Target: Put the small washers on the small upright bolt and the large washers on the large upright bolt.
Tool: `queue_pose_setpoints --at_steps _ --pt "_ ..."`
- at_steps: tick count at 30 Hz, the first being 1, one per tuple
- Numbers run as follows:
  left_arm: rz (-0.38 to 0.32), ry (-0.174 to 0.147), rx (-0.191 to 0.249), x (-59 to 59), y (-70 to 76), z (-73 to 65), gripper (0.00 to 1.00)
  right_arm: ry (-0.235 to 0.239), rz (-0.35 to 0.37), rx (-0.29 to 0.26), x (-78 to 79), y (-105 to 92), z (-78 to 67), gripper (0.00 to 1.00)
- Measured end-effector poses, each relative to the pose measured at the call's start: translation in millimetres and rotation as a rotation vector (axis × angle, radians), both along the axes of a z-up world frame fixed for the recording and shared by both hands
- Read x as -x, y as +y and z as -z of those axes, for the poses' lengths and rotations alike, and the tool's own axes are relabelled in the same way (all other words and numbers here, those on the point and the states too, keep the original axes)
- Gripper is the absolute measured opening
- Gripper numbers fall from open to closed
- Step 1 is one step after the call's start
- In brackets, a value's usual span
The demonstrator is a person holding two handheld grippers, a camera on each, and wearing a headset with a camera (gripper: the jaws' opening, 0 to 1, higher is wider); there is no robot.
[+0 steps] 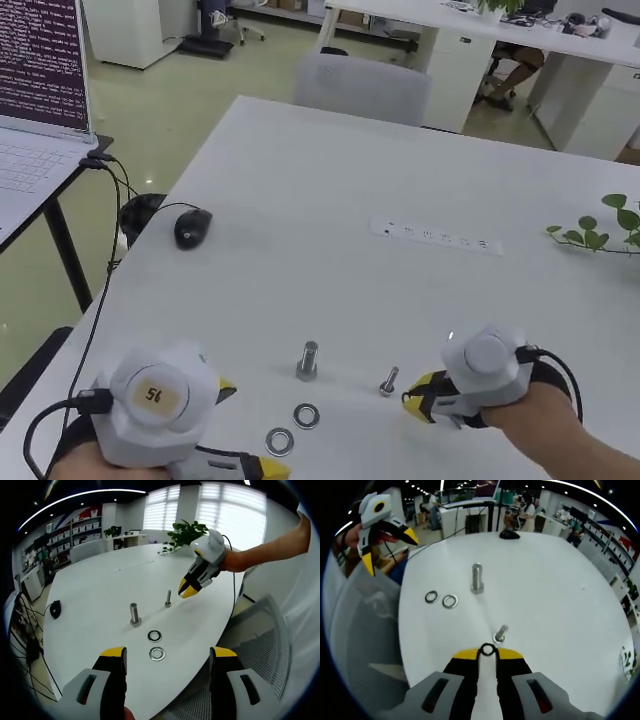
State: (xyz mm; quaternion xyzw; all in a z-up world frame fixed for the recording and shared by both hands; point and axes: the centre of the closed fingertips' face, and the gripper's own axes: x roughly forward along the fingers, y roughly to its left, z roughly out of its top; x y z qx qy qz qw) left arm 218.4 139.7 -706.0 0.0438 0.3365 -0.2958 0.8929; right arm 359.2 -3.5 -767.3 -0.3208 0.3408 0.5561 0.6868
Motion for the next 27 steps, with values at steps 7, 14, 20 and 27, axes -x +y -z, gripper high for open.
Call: queue_pose_setpoints --at_steps 7,14,20,27 --pt "-0.004 -0.002 0.003 -0.9 -0.1 0.3 0.67 -0.029 -0.003 -0.007 -12.0 8.1 -10.8 0.13" --pt "-0.007 -0.001 0.007 0.0 0.6 0.5 0.67 -0.039 -0.011 0.002 -20.3 16.3 -14.7 0.13" --pt "-0.014 -0.003 0.005 0.1 3.9 0.0 0.67 -0.030 -0.031 0.039 -22.7 18.2 -10.4 0.13" --pt "-0.021 0.000 0.006 1.1 5.6 0.2 0.67 -0.024 -0.052 0.064 -22.8 19.9 -6.9 0.13"
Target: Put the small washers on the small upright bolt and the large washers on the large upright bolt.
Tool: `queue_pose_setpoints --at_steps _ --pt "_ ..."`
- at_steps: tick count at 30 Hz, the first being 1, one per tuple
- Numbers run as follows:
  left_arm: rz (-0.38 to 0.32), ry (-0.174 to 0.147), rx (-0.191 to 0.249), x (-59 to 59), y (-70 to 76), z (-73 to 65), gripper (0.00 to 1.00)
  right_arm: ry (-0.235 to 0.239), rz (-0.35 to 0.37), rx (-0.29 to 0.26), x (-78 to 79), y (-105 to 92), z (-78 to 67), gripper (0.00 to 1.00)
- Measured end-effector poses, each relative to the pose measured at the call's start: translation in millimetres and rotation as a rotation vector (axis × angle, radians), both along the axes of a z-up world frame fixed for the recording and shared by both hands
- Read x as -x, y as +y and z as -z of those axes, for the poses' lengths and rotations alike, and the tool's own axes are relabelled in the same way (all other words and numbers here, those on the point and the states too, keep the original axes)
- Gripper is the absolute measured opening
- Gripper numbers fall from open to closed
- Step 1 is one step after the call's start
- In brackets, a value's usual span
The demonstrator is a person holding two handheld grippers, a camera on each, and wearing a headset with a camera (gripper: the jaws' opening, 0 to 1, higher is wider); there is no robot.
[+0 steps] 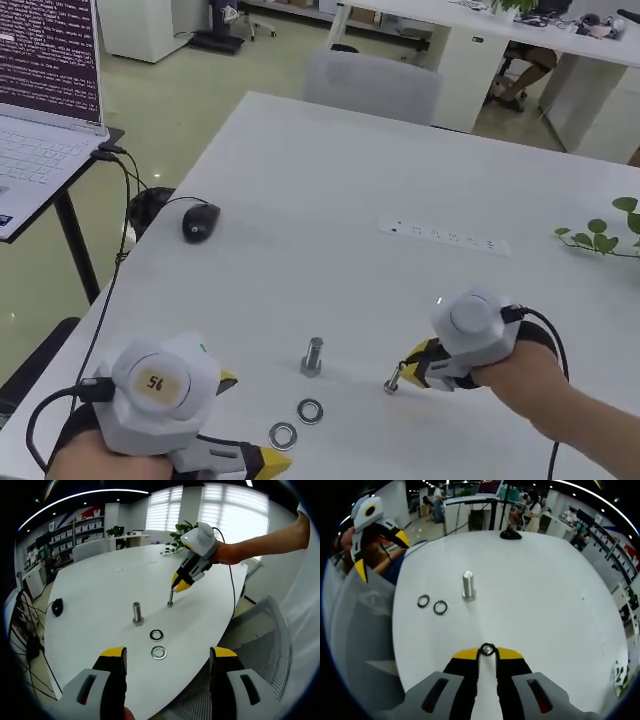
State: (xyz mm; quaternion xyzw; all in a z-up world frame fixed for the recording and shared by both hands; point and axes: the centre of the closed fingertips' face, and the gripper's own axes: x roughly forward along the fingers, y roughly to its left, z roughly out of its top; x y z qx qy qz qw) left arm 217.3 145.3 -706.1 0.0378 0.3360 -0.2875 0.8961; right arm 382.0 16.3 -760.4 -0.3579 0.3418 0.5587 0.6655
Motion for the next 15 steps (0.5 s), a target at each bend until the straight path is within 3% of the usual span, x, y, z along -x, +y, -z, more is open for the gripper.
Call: queue_pose_setpoints --at_steps 15 --pt "0.002 0.004 0.000 -0.3 -0.3 1.1 0.67 0.014 -0.016 0.061 -0.7 0.4 10.5 0.14"
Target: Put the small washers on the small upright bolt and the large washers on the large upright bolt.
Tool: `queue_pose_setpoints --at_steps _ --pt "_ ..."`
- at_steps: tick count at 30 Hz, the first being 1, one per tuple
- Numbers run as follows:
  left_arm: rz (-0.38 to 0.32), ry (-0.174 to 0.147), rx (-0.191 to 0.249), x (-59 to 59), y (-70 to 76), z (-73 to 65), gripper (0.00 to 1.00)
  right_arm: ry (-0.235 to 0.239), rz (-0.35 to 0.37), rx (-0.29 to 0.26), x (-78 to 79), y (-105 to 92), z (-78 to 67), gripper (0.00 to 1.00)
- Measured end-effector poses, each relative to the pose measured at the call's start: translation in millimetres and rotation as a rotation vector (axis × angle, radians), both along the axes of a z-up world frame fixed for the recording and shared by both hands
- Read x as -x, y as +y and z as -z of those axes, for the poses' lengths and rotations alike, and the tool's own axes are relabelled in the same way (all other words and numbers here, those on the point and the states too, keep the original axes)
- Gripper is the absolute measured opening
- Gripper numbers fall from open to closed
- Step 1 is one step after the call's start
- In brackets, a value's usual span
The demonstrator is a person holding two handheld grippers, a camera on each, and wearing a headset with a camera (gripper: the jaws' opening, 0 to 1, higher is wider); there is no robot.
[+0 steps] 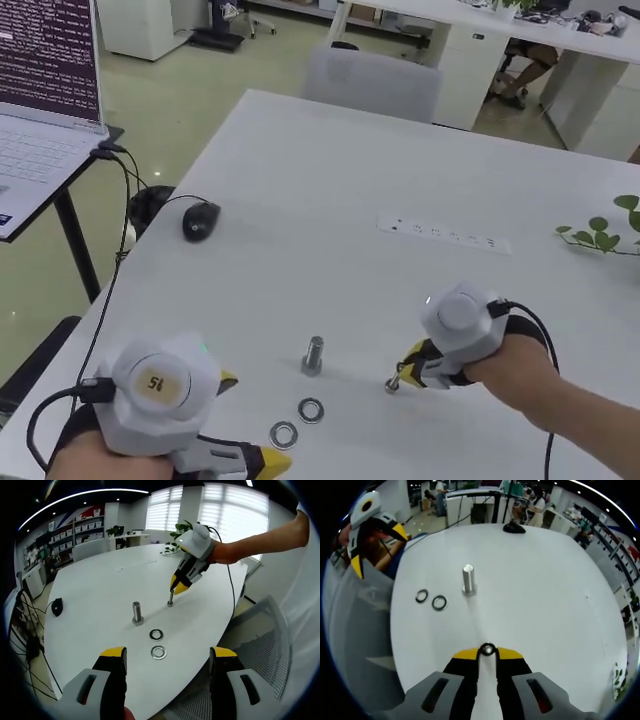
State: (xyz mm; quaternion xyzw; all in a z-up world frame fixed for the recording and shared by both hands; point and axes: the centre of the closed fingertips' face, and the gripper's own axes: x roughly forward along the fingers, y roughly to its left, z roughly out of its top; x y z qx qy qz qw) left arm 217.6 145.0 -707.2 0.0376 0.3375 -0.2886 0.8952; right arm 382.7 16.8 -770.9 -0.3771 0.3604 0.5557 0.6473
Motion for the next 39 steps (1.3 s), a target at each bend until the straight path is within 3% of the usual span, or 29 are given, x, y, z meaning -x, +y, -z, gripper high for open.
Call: queue_pose_setpoints --at_steps 11,23,31,33,36,39 --pt "0.005 0.002 -0.005 -1.1 0.2 -0.2 0.67 0.025 0.000 0.033 -0.5 -0.9 13.3 0.14" --pt "0.007 0.005 -0.005 -1.6 -1.6 -0.2 0.67 0.058 0.070 0.025 -1.7 -2.0 38.4 0.14" --pt "-0.006 0.005 -0.005 0.7 2.2 -0.4 0.67 0.058 0.112 0.011 1.1 -8.9 40.8 0.15" --pt "-0.008 0.004 -0.005 0.8 2.7 -1.2 0.67 0.063 0.147 -0.002 3.6 -14.3 41.5 0.16" --pt "-0.008 0.001 -0.006 0.4 3.3 -1.7 0.67 0.097 0.255 -0.055 9.9 -22.7 43.4 0.16" --pt "-0.005 0.002 -0.007 -0.4 3.3 -1.0 0.67 0.103 0.292 -0.066 19.2 -33.7 47.2 0.18"
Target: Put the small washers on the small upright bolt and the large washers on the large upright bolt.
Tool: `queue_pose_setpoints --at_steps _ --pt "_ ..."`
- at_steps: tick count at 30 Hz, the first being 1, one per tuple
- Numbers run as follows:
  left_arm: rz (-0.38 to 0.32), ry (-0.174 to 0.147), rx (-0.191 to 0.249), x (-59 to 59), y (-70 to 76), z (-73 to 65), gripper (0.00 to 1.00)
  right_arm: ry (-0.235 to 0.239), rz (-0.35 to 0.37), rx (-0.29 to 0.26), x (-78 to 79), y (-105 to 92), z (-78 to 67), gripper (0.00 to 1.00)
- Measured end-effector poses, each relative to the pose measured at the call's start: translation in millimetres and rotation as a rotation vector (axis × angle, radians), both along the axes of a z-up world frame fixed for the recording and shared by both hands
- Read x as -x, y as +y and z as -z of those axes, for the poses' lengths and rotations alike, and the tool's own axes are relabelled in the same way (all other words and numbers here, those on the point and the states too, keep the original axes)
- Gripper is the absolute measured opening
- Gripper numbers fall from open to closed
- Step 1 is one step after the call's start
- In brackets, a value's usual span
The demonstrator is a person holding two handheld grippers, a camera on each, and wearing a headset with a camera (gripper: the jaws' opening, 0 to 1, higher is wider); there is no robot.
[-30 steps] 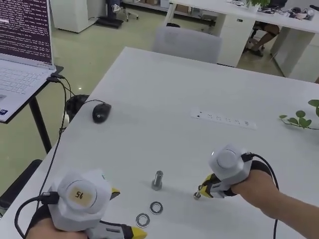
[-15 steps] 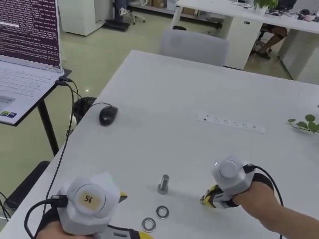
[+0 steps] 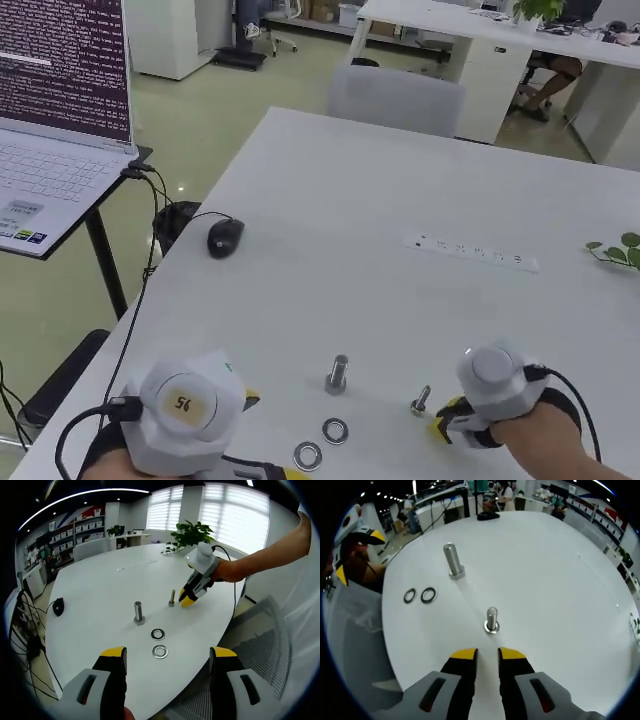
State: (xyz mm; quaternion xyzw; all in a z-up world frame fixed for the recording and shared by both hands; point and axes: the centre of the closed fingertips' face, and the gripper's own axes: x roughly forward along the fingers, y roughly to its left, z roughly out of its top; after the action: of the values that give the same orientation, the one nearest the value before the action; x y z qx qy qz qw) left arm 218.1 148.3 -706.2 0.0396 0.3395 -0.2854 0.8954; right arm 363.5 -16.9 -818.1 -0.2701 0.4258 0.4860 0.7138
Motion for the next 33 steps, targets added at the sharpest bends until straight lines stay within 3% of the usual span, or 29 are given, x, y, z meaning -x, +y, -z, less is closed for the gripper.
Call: queue_pose_setpoints --at_steps 8,15,21,28,33 --pt "0.017 0.002 0.003 -5.3 -1.1 0.5 0.67 0.019 0.219 -0.091 36.5 -27.4 -0.3 0.19" --pt "0.047 0.005 -0.006 -16.6 -1.7 -0.2 0.67 0.041 0.290 -0.115 73.3 -45.7 -2.0 0.22" --pt "0.054 -0.010 -0.009 -29.3 -2.7 -6.0 0.66 0.060 0.332 -0.132 93.9 -56.4 -0.1 0.25" --pt "0.057 -0.018 -0.009 -38.0 -5.5 -8.1 0.66 0.081 0.371 -0.159 111.2 -58.4 -0.8 0.28" --pt "0.062 -0.020 -0.011 -42.3 -9.0 -8.5 0.66 0.088 0.363 -0.171 113.4 -57.5 -1.8 0.30"
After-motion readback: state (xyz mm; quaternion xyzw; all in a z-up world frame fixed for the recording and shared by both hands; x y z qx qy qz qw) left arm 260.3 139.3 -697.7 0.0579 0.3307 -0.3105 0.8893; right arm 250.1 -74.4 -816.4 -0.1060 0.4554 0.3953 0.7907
